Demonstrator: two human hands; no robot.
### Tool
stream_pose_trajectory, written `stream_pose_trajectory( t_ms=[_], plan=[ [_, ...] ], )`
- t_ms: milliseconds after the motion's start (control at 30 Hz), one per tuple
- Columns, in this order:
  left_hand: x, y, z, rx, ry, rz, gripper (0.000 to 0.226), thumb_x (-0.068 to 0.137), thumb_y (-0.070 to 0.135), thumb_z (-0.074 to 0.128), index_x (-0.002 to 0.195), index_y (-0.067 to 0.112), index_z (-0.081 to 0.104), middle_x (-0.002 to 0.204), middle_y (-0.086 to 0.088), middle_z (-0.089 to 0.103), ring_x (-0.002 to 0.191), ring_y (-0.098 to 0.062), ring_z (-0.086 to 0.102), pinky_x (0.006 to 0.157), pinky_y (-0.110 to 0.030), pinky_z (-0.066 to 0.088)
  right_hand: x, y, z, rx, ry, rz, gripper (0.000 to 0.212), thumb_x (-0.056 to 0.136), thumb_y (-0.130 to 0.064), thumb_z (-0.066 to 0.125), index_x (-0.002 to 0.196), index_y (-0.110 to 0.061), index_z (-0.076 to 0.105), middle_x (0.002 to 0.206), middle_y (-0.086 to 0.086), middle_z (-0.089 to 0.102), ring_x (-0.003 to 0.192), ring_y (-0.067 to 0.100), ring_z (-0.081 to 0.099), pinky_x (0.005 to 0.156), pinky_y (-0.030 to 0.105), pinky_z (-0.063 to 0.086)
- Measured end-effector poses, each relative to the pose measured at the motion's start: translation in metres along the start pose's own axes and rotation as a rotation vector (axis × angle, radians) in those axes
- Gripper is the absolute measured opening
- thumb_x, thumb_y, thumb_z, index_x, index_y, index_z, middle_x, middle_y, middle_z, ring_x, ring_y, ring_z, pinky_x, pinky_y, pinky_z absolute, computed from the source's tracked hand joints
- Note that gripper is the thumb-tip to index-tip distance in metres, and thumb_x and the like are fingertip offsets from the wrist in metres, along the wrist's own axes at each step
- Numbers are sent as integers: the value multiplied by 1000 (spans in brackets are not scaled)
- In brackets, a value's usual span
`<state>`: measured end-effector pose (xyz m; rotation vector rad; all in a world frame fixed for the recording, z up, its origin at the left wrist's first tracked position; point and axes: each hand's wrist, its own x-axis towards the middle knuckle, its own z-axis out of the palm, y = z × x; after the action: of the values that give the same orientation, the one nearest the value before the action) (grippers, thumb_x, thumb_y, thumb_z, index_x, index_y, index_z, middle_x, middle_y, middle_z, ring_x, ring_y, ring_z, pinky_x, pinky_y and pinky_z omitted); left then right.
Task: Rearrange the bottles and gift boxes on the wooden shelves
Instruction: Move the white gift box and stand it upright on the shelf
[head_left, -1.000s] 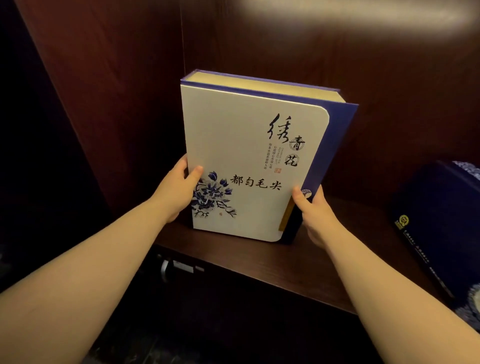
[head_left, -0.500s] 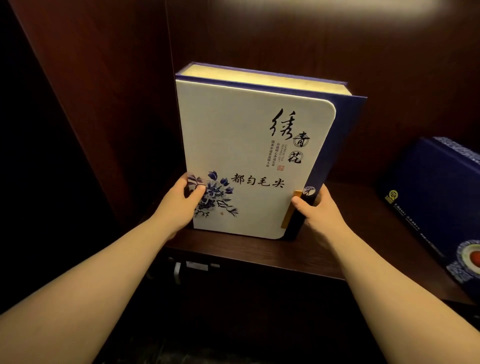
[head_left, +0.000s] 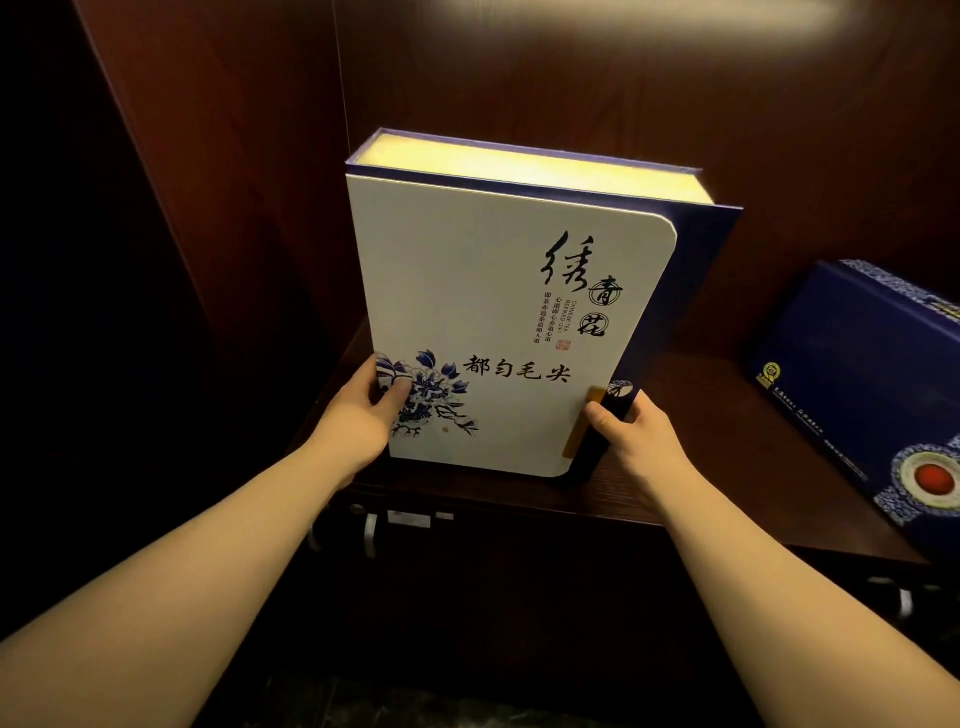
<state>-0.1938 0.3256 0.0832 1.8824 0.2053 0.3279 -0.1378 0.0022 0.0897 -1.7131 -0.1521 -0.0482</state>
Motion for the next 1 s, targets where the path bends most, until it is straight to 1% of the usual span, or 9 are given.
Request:
stream_pose_trajectory(
  t_ms=[100, 167, 333, 467, 567, 633, 767, 900, 1000],
  plan=[
    [-2, 4, 2, 13, 13, 4, 26, 97, 47, 55, 123, 49, 54, 114, 25, 63, 106, 2, 58, 86, -21, 46, 0, 2, -1, -7, 1, 16, 21, 93, -20, 70, 112, -25, 66, 115, -1, 71, 107, 17, 67, 93, 36, 51],
    [-3, 8, 3, 33, 21, 17, 26, 96, 48, 55, 121, 53, 53, 108, 33, 59, 98, 12, 56, 79, -15, 42, 3, 2, 0, -26, 18, 17, 18, 93, -22, 70, 109, -30, 67, 113, -6, 72, 103, 11, 67, 90, 32, 51],
    [-1, 9, 6, 45, 18, 22, 27, 95, 49, 54, 122, 54, 52, 112, 30, 60, 106, 3, 56, 90, -36, 52, 9, 0, -2, -65, 37, 20, 11, 93, -28, 70, 99, -35, 65, 105, -19, 69, 95, -4, 63, 75, 16, 46],
    [0, 11, 13, 60, 16, 22, 34, 94, 51, 54, 127, 45, 55, 114, 23, 63, 107, -7, 59, 93, -42, 53, 10, 4, -9, -67, 66, 30, 9, 93, -28, 69, 98, -35, 66, 103, -18, 70, 96, -1, 65, 76, 20, 49],
    [0, 14, 22, 80, 1, 27, 44, 96, 51, 53, 136, 35, 53, 122, 13, 64, 111, -13, 59, 92, -37, 51, 9, 7, -20, -61, 85, 31, 10, 92, -28, 70, 97, -35, 68, 95, -20, 74, 95, 0, 67, 75, 18, 50],
    [0, 17, 29, 91, -7, 31, 46, 97, 50, 53, 139, 32, 52, 123, 12, 63, 111, -12, 59, 90, -33, 49, 9, 9, -27, -48, 99, 36, 11, 91, -28, 71, 99, -35, 68, 99, -18, 74, 97, 2, 68, 81, 23, 51],
    [-1, 21, 36, 107, -11, 42, 38, 97, 49, 53, 133, 37, 54, 109, 28, 60, 100, 2, 57, 74, -17, 43, 4, 12, -35, -31, 120, 48, 13, 88, -31, 72, 100, -35, 70, 103, -14, 75, 100, 8, 69, 86, 31, 52],
    [-7, 22, 36, 75, -18, 30, 29, 98, 47, 54, 127, 43, 55, 104, 32, 62, 97, 10, 57, 74, -17, 44, -1, 11, -35, -24, 118, 50, 13, 86, -32, 73, 99, -37, 71, 98, -20, 76, 95, 2, 69, 82, 27, 50],
    [-11, 23, 36, 78, -17, 31, 27, 98, 47, 54, 125, 45, 56, 105, 31, 62, 97, 8, 57, 78, -22, 44, -7, 7, -36, -32, 110, 56, 18, 77, -43, 73, 95, -45, 72, 97, -25, 75, 93, 2, 70, 78, 25, 50]
  ],
)
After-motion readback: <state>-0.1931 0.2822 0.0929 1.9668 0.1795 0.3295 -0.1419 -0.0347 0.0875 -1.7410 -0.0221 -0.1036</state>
